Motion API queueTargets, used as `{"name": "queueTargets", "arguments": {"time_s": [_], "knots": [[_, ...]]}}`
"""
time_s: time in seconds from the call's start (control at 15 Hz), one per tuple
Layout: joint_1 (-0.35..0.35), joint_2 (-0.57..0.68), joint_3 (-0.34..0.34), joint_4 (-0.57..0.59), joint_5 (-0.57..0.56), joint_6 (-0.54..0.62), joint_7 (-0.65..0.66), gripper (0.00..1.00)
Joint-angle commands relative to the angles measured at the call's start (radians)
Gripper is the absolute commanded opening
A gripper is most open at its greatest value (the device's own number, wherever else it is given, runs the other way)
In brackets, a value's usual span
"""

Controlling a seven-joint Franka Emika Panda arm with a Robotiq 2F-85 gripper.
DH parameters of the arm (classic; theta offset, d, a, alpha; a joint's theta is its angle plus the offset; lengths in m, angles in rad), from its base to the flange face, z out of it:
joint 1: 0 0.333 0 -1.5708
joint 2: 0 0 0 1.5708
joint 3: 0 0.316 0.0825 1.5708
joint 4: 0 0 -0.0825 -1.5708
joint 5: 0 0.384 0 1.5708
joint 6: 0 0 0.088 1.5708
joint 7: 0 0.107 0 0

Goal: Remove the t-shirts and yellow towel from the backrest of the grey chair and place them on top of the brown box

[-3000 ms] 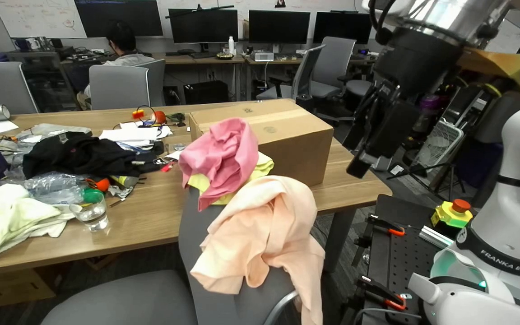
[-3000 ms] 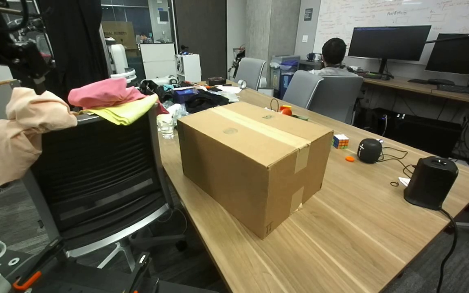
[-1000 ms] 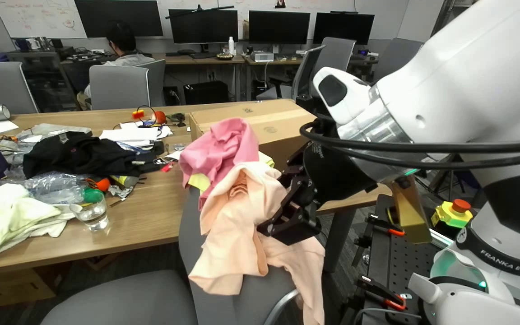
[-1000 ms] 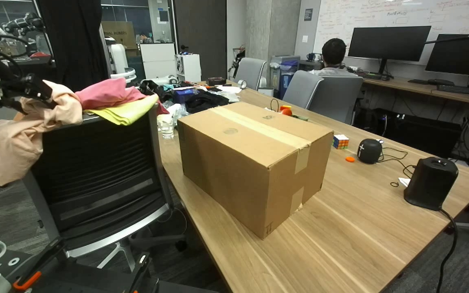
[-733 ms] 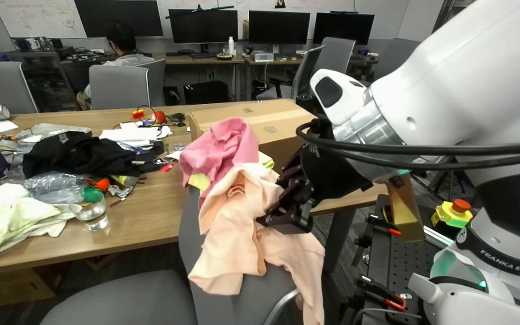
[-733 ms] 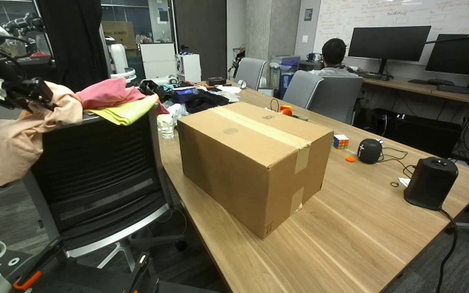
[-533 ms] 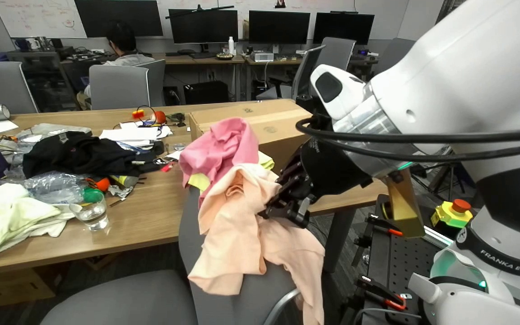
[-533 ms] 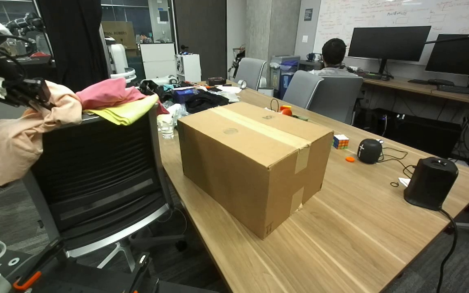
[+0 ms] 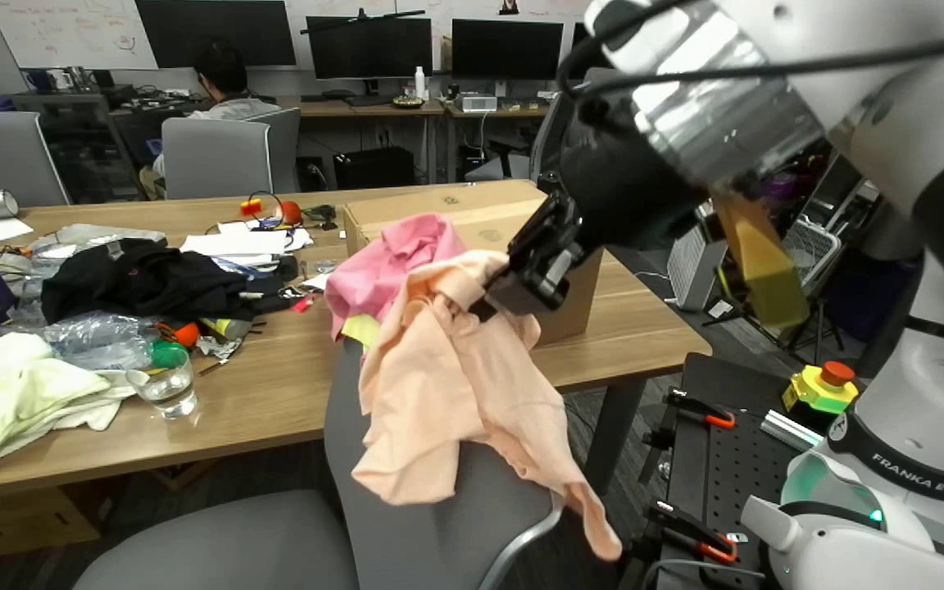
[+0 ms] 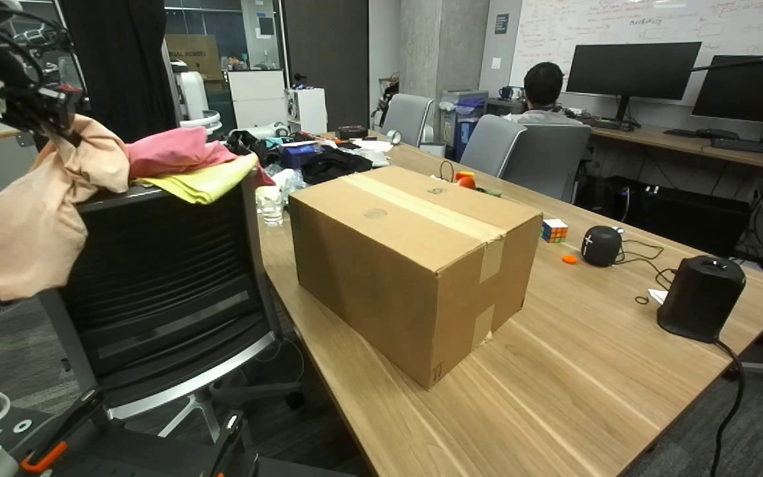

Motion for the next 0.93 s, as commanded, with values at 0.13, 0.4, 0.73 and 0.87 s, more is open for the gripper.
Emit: {"name": "queueTargets", "arguments": {"time_s": [0.13, 0.4, 0.73, 0.87], "knots": [[0.058, -0.114, -0.159, 0.146, 0.040, -0.158, -0.052, 0.03], [0.039, -0.123, -0.211, 0.252, 0.062, -0.205, -0.052, 0.03], [-0.019, -0.091, -0.250, 0.359, 0.080, -0.229, -0.029, 0.03], [-0.058, -0.068, -0.260, 0.390, 0.075, -0.239, -0.024, 0.03]]}}
